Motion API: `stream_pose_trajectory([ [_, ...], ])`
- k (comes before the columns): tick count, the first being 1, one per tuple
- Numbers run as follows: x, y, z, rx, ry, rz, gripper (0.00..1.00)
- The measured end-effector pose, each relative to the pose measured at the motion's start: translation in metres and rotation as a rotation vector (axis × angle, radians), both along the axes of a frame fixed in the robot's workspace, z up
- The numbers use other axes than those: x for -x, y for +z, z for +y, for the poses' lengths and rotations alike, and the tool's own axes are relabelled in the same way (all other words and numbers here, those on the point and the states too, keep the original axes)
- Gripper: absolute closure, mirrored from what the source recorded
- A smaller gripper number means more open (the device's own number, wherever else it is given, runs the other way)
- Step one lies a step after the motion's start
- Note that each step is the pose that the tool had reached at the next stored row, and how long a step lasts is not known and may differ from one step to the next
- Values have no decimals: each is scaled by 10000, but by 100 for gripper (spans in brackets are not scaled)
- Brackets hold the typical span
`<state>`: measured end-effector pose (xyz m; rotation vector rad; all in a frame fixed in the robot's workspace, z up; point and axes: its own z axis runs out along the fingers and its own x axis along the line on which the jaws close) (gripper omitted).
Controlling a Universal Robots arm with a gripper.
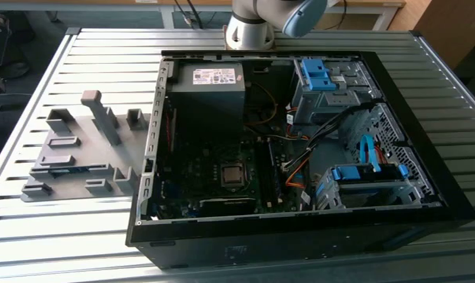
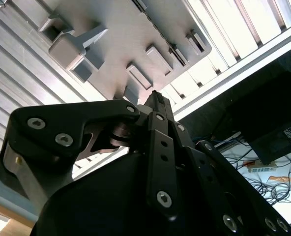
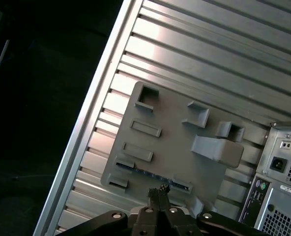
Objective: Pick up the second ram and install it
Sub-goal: 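Pick up the second ram and move it above second insertion slot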
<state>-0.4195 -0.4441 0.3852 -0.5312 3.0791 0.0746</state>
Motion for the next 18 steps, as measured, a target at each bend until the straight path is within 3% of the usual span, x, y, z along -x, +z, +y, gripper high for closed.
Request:
stream_pose_trajectory([
  [18, 0, 0, 0, 0, 419, 0, 89],
])
